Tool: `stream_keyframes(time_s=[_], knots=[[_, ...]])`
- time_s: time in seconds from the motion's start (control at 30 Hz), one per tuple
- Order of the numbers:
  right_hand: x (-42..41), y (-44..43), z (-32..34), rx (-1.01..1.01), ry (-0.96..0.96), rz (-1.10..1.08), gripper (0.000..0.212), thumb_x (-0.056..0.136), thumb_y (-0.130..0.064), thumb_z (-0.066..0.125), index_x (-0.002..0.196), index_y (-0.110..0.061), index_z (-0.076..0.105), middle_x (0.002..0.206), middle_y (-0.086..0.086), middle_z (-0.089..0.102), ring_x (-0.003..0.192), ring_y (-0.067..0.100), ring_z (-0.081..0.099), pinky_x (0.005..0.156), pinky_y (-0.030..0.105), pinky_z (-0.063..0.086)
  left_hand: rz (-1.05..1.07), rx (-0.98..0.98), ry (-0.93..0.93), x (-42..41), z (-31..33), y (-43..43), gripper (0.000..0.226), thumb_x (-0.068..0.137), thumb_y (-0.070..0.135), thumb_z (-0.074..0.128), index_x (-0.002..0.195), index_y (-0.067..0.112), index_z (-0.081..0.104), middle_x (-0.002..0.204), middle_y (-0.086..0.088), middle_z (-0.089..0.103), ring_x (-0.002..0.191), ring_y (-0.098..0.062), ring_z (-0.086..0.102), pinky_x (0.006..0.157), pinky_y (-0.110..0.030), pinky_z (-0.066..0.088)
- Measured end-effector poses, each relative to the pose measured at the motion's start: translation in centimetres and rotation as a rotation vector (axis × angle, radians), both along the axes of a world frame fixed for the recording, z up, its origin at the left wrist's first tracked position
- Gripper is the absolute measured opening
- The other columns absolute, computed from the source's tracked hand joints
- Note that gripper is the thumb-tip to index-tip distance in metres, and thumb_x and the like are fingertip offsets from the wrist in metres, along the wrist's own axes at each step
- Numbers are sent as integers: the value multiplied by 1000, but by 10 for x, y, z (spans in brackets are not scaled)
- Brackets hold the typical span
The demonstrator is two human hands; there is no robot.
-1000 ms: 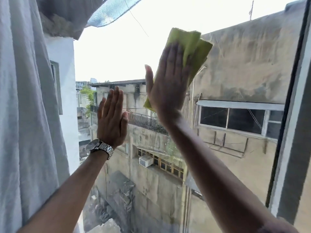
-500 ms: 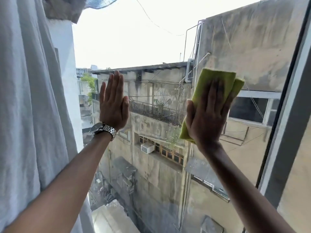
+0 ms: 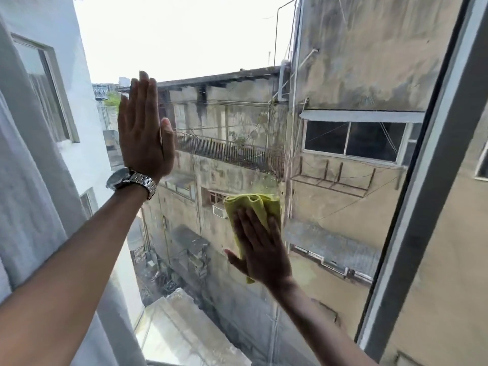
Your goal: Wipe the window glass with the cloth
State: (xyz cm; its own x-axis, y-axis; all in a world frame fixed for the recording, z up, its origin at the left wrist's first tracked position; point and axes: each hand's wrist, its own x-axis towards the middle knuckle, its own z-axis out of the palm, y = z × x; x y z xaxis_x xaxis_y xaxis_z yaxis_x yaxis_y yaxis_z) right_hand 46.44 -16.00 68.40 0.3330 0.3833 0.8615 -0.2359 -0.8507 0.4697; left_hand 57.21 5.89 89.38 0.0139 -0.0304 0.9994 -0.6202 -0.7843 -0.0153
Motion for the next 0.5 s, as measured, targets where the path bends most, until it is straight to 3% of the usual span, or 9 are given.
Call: stream_keyframes(time_s=[0.07, 0.17, 0.27, 0.37, 0.5], knots=[[-18, -34, -7, -38, 4, 2, 84, 97, -64, 47, 157, -8, 32, 165, 9, 27, 153, 27, 24, 125, 52, 14, 8, 2, 15, -4, 0, 0, 58, 101, 19, 32, 156, -1, 29, 165, -21, 30, 156, -31, 27, 128, -52, 24], [-36, -75, 22, 66, -38, 56, 87, 93, -63, 55, 155, -6, 34, 159, 14, 38, 151, 28, 32, 129, 53, 10, 9, 5, 33, -7, -1, 0, 59, 101, 18, 34, 156, -2, 28, 165, -22, 30, 156, -32, 27, 128, -54, 25], [-45, -102, 101, 263, -172, 60, 85, 100, -63, 42, 159, -4, 26, 162, 18, 34, 154, 30, 27, 129, 57, 13, 22, 16, 57, -7, -1, 0, 60, 101, 19, 34, 156, -3, 26, 165, -22, 28, 157, -34, 25, 128, -56, 24], [-40, -102, 206, 401, -345, 93, 86, 102, -65, 41, 155, 2, 34, 160, 25, 38, 153, 36, 29, 125, 63, 23, 39, 15, 108, -8, -4, -5, 61, 102, 23, 27, 158, 0, 19, 168, -21, 20, 159, -33, 18, 130, -56, 18], [-17, -58, 321, 447, -464, 143, 85, 101, -66, 41, 151, 3, 42, 157, 24, 43, 149, 37, 37, 121, 60, 32, -1, -48, 164, -12, -15, -20, 64, 102, 30, 21, 159, 3, 15, 169, -21, 16, 159, -35, 12, 131, -57, 11]])
